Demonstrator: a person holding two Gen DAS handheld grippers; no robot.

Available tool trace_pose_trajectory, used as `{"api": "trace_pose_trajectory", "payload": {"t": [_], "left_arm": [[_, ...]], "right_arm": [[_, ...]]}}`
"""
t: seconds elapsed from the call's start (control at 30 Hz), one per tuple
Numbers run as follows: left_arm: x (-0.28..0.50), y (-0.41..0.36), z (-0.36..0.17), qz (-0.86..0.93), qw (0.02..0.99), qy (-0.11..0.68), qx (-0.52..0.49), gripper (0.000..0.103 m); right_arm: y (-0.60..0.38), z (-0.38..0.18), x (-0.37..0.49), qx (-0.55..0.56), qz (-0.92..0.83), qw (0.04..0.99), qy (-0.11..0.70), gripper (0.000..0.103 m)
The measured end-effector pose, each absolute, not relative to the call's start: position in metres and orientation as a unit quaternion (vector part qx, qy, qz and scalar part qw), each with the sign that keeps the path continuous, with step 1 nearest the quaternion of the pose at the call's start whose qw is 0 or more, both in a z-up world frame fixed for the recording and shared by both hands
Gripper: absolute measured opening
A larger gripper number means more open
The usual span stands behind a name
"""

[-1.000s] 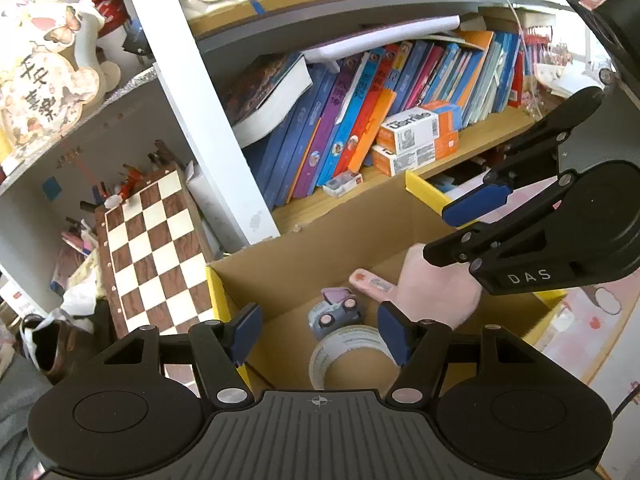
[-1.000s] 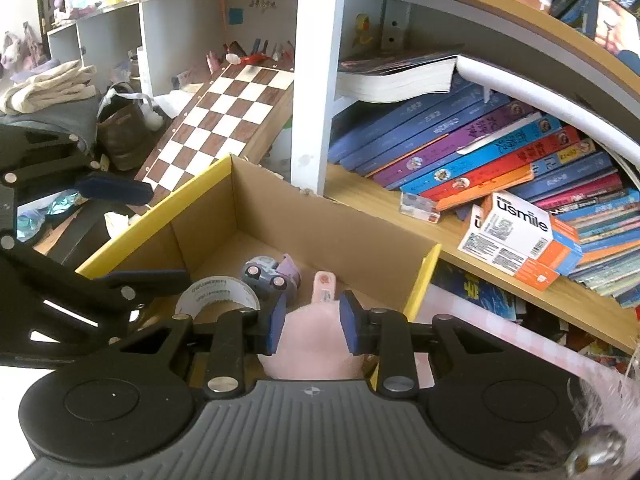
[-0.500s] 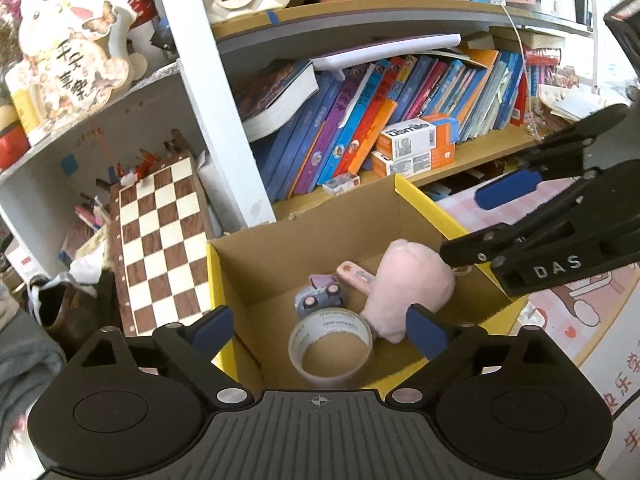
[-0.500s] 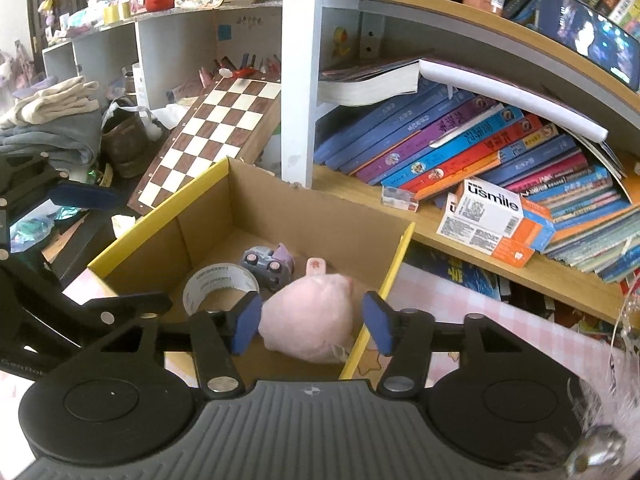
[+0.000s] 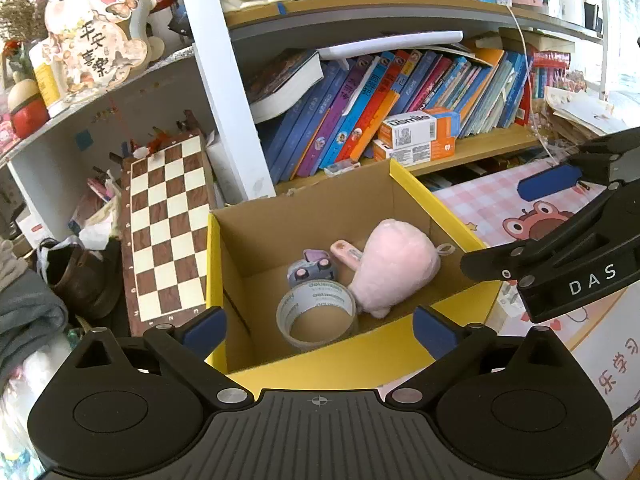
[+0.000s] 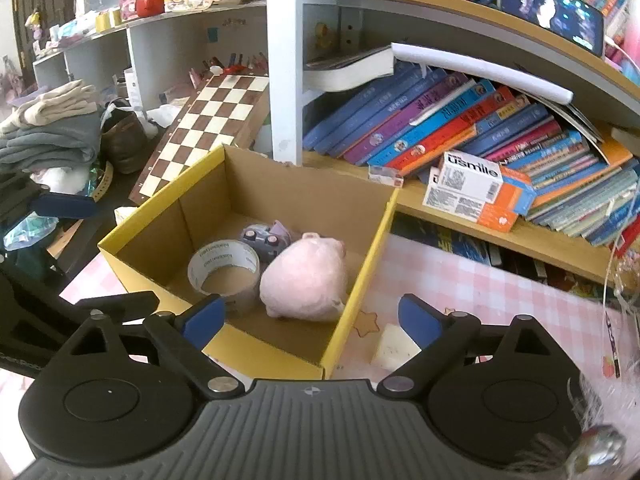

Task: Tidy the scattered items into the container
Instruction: 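Raise both open tools out of the box and back away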

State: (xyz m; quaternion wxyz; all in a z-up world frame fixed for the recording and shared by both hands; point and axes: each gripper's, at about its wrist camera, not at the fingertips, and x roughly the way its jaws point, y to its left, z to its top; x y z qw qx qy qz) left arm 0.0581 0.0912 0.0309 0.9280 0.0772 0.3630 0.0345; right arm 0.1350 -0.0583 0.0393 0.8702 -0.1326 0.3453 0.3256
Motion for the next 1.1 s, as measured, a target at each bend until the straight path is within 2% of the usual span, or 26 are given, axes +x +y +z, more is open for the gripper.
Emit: {"api": "trace_pose_trajectory", "payload": {"t": [0.27, 1.1], "left_arm": [[0.046, 0.084, 0.031, 0.054, 0.93, 0.36, 0.056, 0.101], [0.023, 0.05, 0.02, 0.065, 0.924, 0.376, 0.032, 0.101]], "right_arm": [[-0.074, 0.038, 0.124, -0.123, 0.313, 0.875, 0.347, 0.1], [-0.132, 0.025, 0.1, -0.102, 0.289, 0.88, 0.364, 0.1]]}}
